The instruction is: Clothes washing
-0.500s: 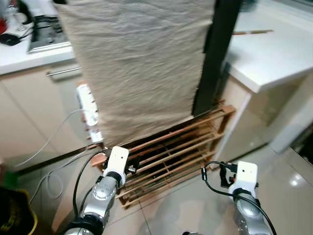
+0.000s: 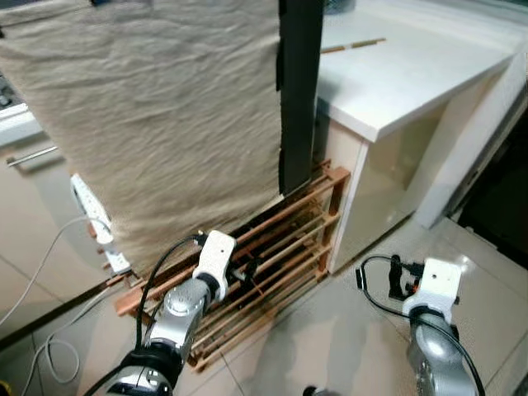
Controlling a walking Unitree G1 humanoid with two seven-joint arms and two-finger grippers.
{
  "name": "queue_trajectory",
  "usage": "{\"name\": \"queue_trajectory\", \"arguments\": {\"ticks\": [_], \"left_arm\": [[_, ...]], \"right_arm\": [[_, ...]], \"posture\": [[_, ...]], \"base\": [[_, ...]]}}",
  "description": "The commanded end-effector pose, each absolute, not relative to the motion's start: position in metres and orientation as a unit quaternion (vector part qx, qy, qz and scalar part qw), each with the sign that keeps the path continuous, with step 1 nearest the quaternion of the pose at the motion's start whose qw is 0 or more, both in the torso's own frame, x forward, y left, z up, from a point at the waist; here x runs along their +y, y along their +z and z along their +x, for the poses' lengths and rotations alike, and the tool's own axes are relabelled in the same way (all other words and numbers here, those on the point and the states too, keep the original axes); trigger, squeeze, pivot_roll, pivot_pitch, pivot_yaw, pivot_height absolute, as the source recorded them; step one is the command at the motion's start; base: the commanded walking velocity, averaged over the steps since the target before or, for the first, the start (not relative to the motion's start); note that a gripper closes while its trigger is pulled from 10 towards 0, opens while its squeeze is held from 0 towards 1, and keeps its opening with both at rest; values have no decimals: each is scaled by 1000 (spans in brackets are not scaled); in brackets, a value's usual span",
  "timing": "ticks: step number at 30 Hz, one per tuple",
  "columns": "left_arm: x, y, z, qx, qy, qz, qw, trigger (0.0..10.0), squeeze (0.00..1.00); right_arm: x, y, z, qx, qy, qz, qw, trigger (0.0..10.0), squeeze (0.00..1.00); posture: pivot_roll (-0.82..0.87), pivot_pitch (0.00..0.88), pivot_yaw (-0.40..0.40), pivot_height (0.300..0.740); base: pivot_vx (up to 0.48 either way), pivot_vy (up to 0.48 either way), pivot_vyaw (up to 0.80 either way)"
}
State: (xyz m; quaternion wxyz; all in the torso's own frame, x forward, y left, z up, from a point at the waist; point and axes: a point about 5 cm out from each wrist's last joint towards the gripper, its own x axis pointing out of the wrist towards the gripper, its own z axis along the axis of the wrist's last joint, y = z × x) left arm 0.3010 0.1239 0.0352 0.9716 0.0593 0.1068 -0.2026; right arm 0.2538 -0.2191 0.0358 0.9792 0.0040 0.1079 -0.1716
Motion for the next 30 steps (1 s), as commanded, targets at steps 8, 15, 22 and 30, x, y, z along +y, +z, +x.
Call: {"name": "queue_trajectory", "arguments": {"ticks": [8,15,22,30], "left_arm": [[138,69,301,50,-168,63,983,10000,0],[137,133,312,-20,-177,42,983,10000,0],[130,183,321,-91,-135,51,985,10000,0],[117,202,325,-97,-174,52,979,10000,0]], "right_arm": [[-217,107,288,2,-180,6,984,10000,0],[-215,165,300,-57,-178,-34,982,10000,0],[-202,187,302,-38,-165,-42,985,10000,0],[-194,204,298,-32,-147,-41,988,10000,0]], "posture": [[-32,0,19,740],[-18,0,4,740],[-22,0,12,740],[-76,0,74,740]], "base": [[0,0,-788],[0,0,-779],[0,0,-756],[153,0,-742]]}}
